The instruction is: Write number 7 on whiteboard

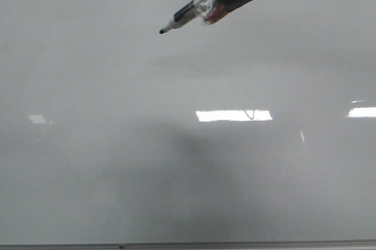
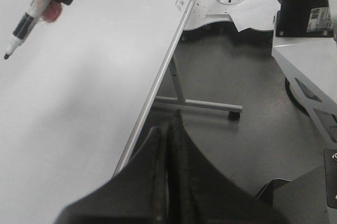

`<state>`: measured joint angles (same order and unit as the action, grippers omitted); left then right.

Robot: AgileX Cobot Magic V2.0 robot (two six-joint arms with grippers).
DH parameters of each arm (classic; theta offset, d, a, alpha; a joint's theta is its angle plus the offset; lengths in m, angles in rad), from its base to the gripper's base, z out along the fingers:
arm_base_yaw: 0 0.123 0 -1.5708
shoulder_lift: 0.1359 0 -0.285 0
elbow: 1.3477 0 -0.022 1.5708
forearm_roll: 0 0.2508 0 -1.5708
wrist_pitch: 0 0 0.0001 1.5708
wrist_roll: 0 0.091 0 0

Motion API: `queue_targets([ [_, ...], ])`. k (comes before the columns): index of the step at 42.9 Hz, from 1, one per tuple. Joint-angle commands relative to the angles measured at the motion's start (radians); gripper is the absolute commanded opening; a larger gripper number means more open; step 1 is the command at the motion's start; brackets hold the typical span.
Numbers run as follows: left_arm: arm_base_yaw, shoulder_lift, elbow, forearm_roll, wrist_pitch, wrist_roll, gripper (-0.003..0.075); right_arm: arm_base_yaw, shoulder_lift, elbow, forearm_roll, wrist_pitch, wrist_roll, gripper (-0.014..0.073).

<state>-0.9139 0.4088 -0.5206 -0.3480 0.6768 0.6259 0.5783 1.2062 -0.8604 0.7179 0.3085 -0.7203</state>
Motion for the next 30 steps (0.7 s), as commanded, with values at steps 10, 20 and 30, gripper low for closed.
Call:
queue_targets([
  [10,-0.005,0.005,-0.027,-0.029,-0.074,-0.009,-0.002,-0.001,0.236,-0.236,0.03,-0.01,-0.01,-0.0068],
  [20,-0.005,0.005,-0.027,-0.029,-0.073,-0.009,-0.002,-0.001,0.335,-0.275,0.03,-0.047,-0.01,-0.0068],
  [30,-0.005,0.005,-0.027,-0.026,-0.073,-0.009,-0.002,-0.008,0.344,-0.273,0.029,-0.086,-0.01,-0.0068],
])
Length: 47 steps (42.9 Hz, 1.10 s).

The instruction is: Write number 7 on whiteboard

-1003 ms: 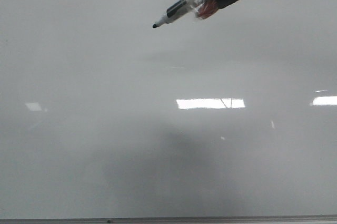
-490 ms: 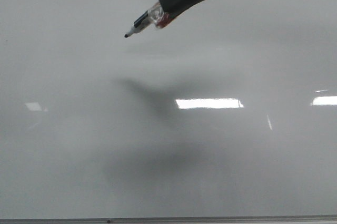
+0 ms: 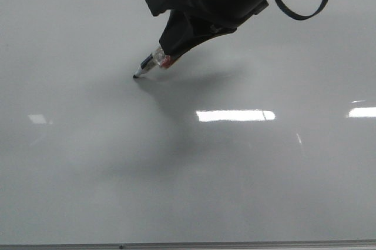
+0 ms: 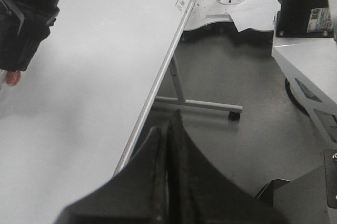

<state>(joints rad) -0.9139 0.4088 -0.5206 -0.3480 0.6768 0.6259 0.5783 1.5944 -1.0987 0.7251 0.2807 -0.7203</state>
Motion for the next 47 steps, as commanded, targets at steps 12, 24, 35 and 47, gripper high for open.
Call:
queue_targets([
  [12,-0.005,0.005,-0.027,-0.026,-0.073,-0.009,-0.002,-0.141,-0.091,0.034,-0.002,-0.032,-0.01,-0.0068],
  [24,-0.005,0.005,-0.027,-0.026,-0.073,-0.009,-0.002,-0.209,-0.139,0.091,-0.034,0.037,-0.01,-0.0068],
  [35,-0.005,0.005,-0.027,-0.025,-0.073,-0.009,-0.002,-0.107,-0.044,0.095,-0.034,0.053,-0.01,-0.0068],
  [47,-0.005,0.005,-0.027,-0.025,-0.073,-0.009,-0.002,0.001,0.086,0.093,-0.031,0.032,-0.01,-0.0068],
])
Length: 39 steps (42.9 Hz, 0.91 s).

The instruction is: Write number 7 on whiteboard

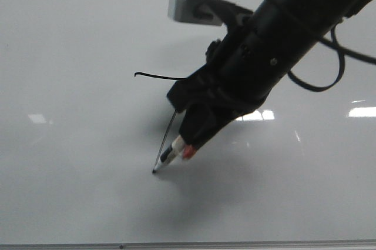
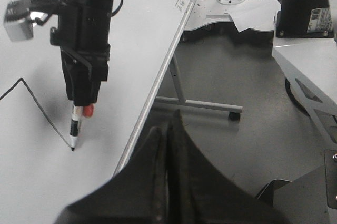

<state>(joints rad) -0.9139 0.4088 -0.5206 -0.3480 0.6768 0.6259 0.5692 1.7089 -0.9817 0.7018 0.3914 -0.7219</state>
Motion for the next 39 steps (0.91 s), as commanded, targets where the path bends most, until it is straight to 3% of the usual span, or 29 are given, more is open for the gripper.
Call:
queue_targets([
  [1,-0.005,0.005,-0.027,-0.025,-0.073,-0.009,-0.002,0.018,-0.035,-0.025,-0.005,-0.069,-0.008,-0.0068],
  [12,-0.005,0.005,-0.027,-0.025,-0.075,-0.009,-0.002,0.085,-0.224,-0.107,-0.005,0.22,-0.009,-0.0068],
  [18,-0.005,0.007,-0.027,-0.025,-0.139,-0.042,-0.002,0.09,-0.305,-0.193,-0.005,0.358,-0.01,-0.0068],
  [23,-0.005,0.039,-0.03,0.051,-0.199,-0.139,-0.002,0.09,-0.342,-0.257,-0.014,0.45,-0.01,-0.0068],
  [29,-0.004,0.132,-0.059,0.119,-0.233,-0.142,-0.0014,0.09,-0.348,-0.301,-0.034,0.549,-0.01,-0.0067],
  [33,-0.004,0.209,-0.093,0.119,-0.23,-0.142,0.0069,0.09,-0.348,-0.308,-0.036,0.585,-0.01,-0.0066],
  [39,-0.004,0.316,-0.13,0.124,-0.232,-0.142,0.0345,0.09,-0.348,-0.308,-0.036,0.61,-0.01,-0.0066],
])
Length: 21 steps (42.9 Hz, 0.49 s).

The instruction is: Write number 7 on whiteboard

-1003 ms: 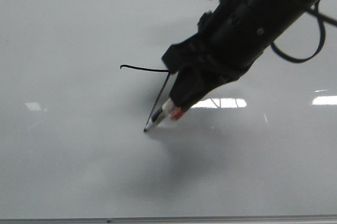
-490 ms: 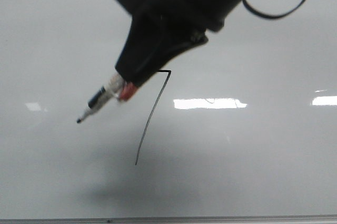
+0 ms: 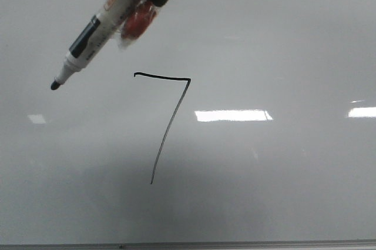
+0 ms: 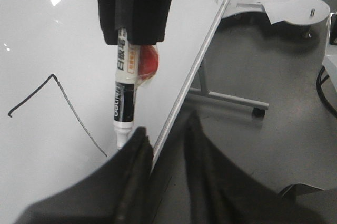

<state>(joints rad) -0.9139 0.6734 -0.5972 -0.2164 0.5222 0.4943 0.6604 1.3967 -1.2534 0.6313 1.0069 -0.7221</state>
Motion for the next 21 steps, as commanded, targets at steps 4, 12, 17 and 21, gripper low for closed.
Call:
queue_targets([
  [4,-0.004,0.117,-0.071,-0.008,-0.079,-0.01,0.0463,0.0,-0.036,-0.037,0.034,0.003,-0.01,-0.0066],
  [12,-0.004,0.21,-0.089,-0.008,-0.112,-0.01,0.0424,0.068,-0.037,-0.037,0.034,-0.002,-0.021,-0.0066],
  [17,-0.004,0.241,-0.089,-0.008,-0.115,-0.01,0.0391,0.116,-0.037,-0.037,0.034,-0.029,-0.028,-0.0066],
  [21,-0.004,0.245,-0.089,-0.008,-0.113,-0.01,0.0348,0.126,-0.037,-0.037,0.033,-0.036,-0.029,-0.0066],
])
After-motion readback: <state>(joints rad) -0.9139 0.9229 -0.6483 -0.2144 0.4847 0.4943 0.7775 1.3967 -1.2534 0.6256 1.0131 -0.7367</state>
